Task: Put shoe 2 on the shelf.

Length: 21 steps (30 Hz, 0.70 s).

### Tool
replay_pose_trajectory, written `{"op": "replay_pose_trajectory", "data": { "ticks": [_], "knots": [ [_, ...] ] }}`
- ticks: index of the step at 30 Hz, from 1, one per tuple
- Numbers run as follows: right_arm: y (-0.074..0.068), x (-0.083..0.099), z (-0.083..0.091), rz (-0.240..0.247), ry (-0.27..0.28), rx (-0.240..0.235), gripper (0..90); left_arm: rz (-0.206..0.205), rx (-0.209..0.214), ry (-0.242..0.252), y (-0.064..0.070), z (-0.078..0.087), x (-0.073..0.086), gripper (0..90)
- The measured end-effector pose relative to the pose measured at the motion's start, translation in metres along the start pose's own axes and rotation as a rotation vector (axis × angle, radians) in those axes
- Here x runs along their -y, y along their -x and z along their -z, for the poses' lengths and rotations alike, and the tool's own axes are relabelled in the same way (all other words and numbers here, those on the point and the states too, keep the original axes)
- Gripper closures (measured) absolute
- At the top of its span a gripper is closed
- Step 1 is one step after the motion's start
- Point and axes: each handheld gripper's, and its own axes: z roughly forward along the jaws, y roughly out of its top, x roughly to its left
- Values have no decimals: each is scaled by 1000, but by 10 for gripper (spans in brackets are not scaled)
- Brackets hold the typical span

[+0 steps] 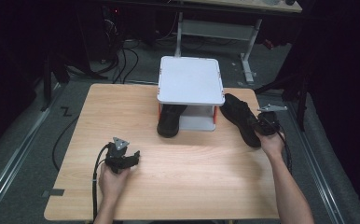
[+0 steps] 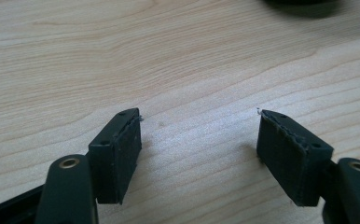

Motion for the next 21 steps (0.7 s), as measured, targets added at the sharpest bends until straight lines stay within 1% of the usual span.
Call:
{"op": "replay_pose_trajectory", "data": {
  "ticks": [6,9,12,16,21],
  "knots": [
    [-6,0,1,10,5,-1,881,-1,1,-2,0,0,0,312],
    [-8,0,4,11,8,0,881,-1,0,1,0,0,0,312],
    [-9,-1,11,11,18,-1,881,-1,1,0,0,0,0,310],
    [-10,-1,23,4,48,-6,881,-8,0,-2,1,0,1,307],
    [-16,4,35,31,56,-16,882,-9,1,-3,1,0,1,307]
  ]
}}
